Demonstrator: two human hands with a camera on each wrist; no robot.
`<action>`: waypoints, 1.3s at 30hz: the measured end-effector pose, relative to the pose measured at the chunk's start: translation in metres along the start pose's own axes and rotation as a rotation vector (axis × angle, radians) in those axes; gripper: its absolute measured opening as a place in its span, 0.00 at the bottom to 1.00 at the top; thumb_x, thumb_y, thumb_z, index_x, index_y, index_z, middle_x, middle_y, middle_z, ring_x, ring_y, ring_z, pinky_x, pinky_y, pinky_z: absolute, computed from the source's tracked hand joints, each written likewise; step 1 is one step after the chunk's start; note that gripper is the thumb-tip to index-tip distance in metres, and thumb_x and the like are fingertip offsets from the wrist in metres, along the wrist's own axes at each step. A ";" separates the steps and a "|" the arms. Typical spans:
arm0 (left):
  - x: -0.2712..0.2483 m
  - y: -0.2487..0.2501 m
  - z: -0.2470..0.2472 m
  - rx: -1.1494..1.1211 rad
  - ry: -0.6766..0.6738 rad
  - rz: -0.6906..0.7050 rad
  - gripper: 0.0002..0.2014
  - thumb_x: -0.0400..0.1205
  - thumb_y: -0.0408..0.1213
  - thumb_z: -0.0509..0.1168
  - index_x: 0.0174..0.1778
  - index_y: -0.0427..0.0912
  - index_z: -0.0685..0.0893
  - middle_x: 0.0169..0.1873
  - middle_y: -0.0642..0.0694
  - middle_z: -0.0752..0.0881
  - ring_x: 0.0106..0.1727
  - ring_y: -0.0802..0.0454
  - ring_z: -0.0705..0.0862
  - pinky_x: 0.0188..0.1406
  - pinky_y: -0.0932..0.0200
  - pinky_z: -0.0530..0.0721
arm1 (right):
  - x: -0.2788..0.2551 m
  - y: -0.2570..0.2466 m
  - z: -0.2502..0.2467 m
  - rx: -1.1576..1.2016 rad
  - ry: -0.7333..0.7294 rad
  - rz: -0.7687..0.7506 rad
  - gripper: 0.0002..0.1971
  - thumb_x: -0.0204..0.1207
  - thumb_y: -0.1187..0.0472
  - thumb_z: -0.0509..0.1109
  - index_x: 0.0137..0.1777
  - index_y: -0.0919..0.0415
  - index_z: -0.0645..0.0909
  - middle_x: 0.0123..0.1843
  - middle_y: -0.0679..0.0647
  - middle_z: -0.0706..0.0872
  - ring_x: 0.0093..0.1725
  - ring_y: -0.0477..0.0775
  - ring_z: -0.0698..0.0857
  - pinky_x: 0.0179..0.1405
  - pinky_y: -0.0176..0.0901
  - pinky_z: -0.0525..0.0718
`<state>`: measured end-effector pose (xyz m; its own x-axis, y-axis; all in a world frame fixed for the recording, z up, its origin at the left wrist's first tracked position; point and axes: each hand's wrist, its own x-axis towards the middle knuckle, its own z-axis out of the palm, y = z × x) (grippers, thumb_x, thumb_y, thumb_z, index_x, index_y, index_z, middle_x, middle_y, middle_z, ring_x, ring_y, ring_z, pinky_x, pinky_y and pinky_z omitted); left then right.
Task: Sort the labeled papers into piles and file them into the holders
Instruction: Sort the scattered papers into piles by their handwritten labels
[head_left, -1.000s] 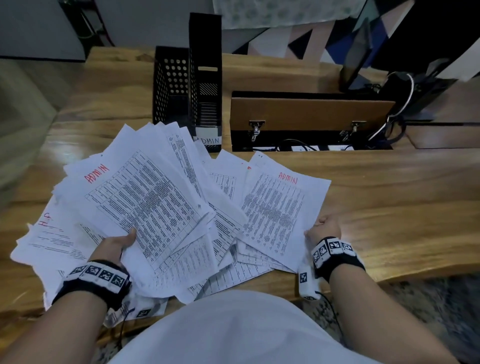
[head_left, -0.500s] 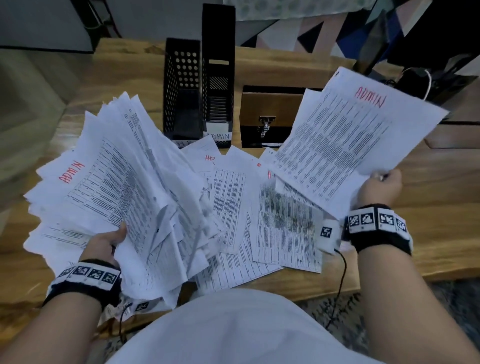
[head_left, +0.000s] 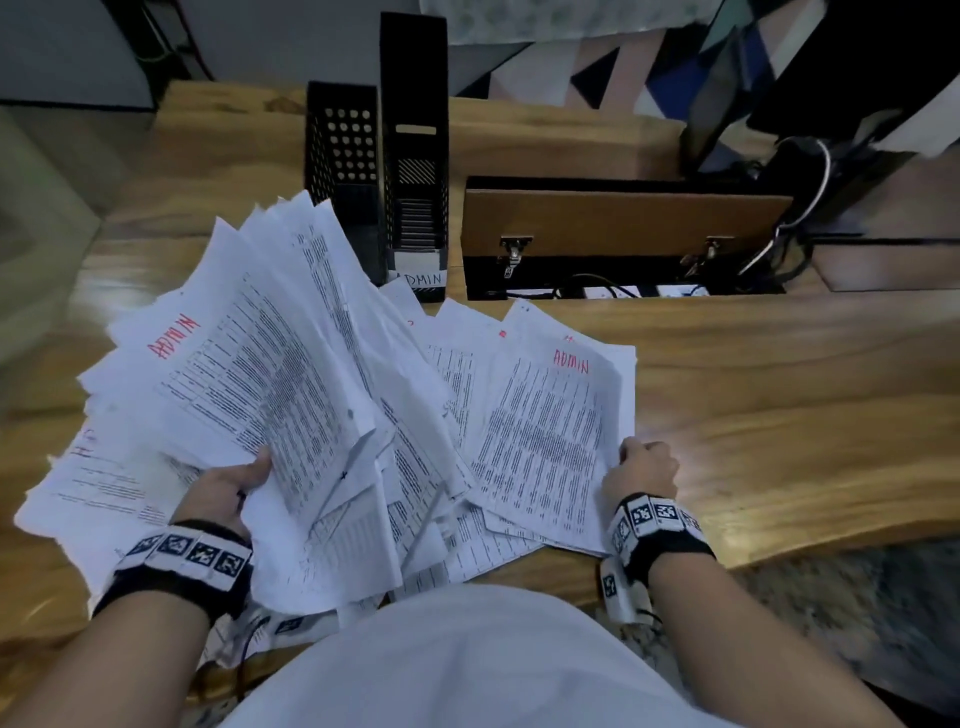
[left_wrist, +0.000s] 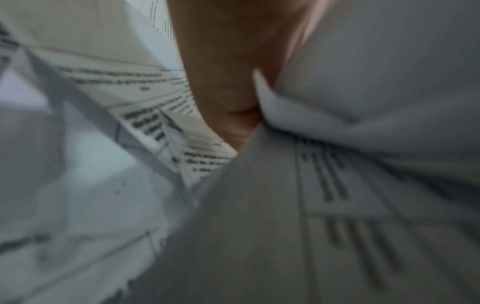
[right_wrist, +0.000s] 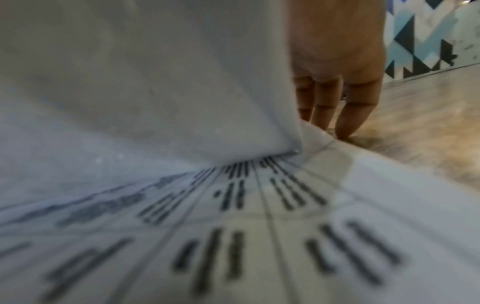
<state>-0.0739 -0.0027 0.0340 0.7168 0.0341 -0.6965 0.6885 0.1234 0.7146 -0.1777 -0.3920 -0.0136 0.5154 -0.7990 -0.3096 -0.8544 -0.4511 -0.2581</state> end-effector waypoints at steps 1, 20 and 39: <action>0.000 -0.002 0.001 -0.037 -0.005 -0.009 0.26 0.85 0.32 0.61 0.18 0.40 0.88 0.18 0.53 0.86 0.24 0.57 0.86 0.54 0.52 0.78 | -0.001 0.001 -0.002 0.000 -0.001 -0.044 0.07 0.70 0.71 0.64 0.44 0.58 0.77 0.60 0.59 0.73 0.58 0.64 0.73 0.58 0.55 0.80; -0.002 -0.014 0.028 -0.091 -0.037 -0.071 0.12 0.83 0.35 0.63 0.44 0.29 0.87 0.30 0.42 0.91 0.28 0.48 0.90 0.27 0.56 0.86 | 0.012 0.026 -0.014 0.615 0.055 0.028 0.07 0.76 0.73 0.67 0.47 0.62 0.81 0.45 0.59 0.86 0.43 0.59 0.84 0.40 0.41 0.78; 0.014 -0.035 0.050 0.110 0.001 0.012 0.16 0.84 0.40 0.61 0.64 0.35 0.76 0.39 0.40 0.85 0.42 0.44 0.83 0.41 0.52 0.81 | 0.040 0.051 -0.028 0.709 0.033 -0.028 0.18 0.72 0.76 0.72 0.60 0.59 0.84 0.33 0.42 0.76 0.37 0.49 0.79 0.39 0.34 0.75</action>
<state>-0.0826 -0.0559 0.0019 0.7251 0.0358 -0.6877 0.6877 0.0135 0.7258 -0.2023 -0.4577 -0.0138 0.5249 -0.8075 -0.2692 -0.5856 -0.1131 -0.8027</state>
